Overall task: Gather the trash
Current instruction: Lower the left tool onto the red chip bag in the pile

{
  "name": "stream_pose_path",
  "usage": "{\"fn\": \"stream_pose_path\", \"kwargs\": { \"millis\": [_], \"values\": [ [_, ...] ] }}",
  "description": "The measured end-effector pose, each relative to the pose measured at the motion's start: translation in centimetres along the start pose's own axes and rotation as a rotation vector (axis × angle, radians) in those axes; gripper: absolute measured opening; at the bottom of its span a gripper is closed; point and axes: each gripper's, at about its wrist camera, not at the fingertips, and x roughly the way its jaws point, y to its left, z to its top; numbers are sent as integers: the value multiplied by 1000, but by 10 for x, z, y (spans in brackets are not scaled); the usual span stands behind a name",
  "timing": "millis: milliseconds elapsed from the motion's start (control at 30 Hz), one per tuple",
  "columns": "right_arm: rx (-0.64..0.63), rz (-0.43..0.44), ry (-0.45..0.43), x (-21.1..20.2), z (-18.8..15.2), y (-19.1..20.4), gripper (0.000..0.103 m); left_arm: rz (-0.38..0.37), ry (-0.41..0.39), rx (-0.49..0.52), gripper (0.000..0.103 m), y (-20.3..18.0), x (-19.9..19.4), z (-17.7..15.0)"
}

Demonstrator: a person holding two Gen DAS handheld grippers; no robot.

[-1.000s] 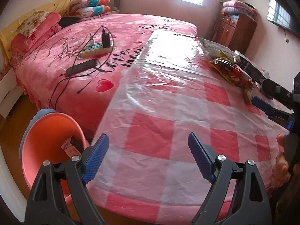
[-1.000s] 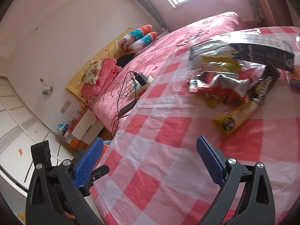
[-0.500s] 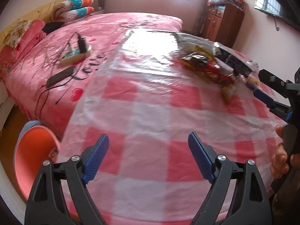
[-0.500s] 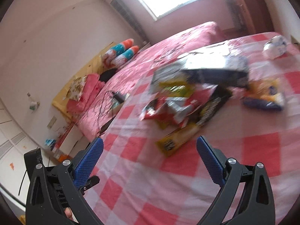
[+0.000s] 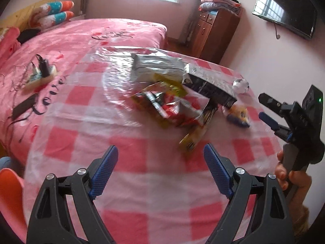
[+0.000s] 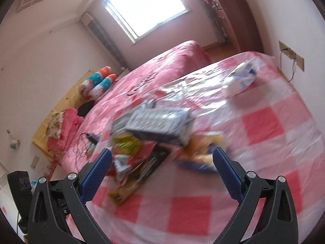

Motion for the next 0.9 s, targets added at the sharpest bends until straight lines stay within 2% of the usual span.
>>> {"fn": "stream_pose_path", "kwargs": {
  "millis": [167,300,367,433,767,867,900],
  "values": [
    [18,-23,16,5,15,-25,97,-74,19,-99,87,-6,25,17],
    [43,27,31,10,19,-30,95,-109,41,-196,86,-7,48,25],
    [50,48,46,13,18,-29,84,-117,43,-243,86,-6,58,28],
    [49,50,55,15,17,-28,84,-117,41,-272,86,-6,64,32],
    [73,26,80,23,17,-38,84,-38,42,-333,86,-12,92,49],
    [83,24,100,28,15,-41,84,14,43,-309,86,-16,96,53],
    [82,26,106,29,15,-41,84,31,44,-298,83,-18,96,53]
  ]
}}
